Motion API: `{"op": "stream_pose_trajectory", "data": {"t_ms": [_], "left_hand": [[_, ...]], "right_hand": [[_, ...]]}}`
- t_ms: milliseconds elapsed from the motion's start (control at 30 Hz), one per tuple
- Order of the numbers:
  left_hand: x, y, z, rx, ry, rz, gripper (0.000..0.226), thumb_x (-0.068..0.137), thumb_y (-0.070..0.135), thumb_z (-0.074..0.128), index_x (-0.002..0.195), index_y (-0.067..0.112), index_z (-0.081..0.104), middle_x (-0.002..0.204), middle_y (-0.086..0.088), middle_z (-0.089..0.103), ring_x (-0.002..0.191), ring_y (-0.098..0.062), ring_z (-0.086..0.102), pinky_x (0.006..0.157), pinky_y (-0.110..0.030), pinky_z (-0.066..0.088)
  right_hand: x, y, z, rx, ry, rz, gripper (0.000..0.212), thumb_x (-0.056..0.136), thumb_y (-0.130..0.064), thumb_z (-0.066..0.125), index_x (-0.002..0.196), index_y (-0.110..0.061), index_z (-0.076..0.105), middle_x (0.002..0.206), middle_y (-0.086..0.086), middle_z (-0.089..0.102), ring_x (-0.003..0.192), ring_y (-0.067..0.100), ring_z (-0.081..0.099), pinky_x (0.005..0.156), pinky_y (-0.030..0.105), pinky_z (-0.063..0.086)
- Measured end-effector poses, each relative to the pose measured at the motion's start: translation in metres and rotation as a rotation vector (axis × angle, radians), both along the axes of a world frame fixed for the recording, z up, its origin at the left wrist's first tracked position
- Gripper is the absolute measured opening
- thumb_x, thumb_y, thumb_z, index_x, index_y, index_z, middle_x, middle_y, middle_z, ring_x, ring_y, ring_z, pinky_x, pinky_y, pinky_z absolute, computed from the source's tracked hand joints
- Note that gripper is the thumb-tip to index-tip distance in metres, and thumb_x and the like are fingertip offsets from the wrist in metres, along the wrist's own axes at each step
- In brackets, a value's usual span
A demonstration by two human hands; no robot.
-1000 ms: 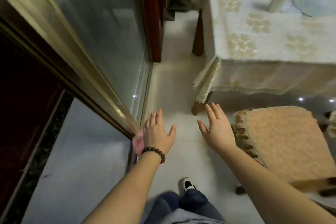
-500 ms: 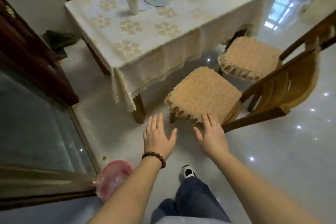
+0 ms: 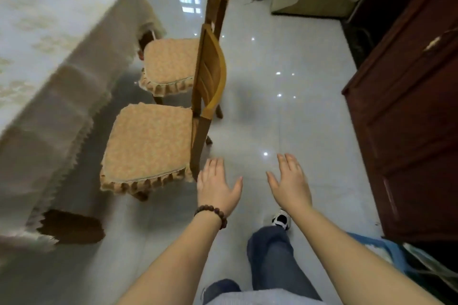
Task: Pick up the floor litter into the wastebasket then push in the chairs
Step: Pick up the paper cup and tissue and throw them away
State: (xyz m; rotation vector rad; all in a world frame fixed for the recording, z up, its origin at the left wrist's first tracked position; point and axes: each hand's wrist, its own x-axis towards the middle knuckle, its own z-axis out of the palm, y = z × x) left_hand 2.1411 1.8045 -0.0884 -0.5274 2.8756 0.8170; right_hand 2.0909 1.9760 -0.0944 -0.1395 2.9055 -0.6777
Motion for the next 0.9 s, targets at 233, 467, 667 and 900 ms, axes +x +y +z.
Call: {"op": "stream_pose_trajectory", "data": {"t_ms": [233, 467, 667, 900], "left_hand": [[-0.101, 0.075, 0.0, -0.006, 0.012, -0.157, 0.075, 0.092, 0.053, 0.043, 0.151, 0.016, 0.015, 0.158, -0.003, 0.018, 0.146, -0.019, 0.008, 0.12, -0.04, 0.009], [-0.25, 0.159, -0.004, -0.091, 0.012, -0.194, 0.073, 0.092, 0.053, 0.042, 0.15, 0.016, 0.016, 0.157, -0.004, 0.02, 0.146, -0.021, 0.012, 0.119, -0.038, 0.011], [-0.367, 0.209, 0.013, -0.085, 0.066, -0.15, 0.074, 0.092, 0.051, 0.045, 0.15, 0.014, 0.018, 0.157, -0.003, 0.021, 0.146, -0.02, 0.011, 0.119, -0.037, 0.012], [-0.484, 0.227, 0.01, -0.118, 0.054, -0.118, 0.075, 0.092, 0.054, 0.043, 0.15, 0.016, 0.016, 0.158, -0.003, 0.019, 0.146, -0.021, 0.01, 0.119, -0.041, 0.011]], "right_hand": [[-0.067, 0.094, -0.004, -0.022, 0.012, -0.179, 0.06, 0.096, -0.037, 0.043, 0.147, -0.011, 0.024, 0.156, 0.01, 0.02, 0.143, 0.022, 0.013, 0.116, 0.035, 0.015], [-0.205, 0.184, -0.011, -0.053, 0.0, -0.223, 0.06, 0.096, -0.036, 0.045, 0.146, -0.012, 0.025, 0.156, 0.01, 0.02, 0.144, 0.021, 0.012, 0.115, 0.035, 0.015], [-0.326, 0.246, 0.01, -0.057, 0.021, -0.215, 0.059, 0.096, -0.037, 0.043, 0.147, -0.013, 0.024, 0.156, 0.008, 0.019, 0.144, 0.019, 0.01, 0.115, 0.036, 0.016], [-0.446, 0.259, 0.005, -0.076, 0.013, -0.165, 0.057, 0.096, -0.036, 0.043, 0.146, -0.013, 0.026, 0.156, 0.008, 0.021, 0.144, 0.019, 0.01, 0.115, 0.035, 0.016]]}}
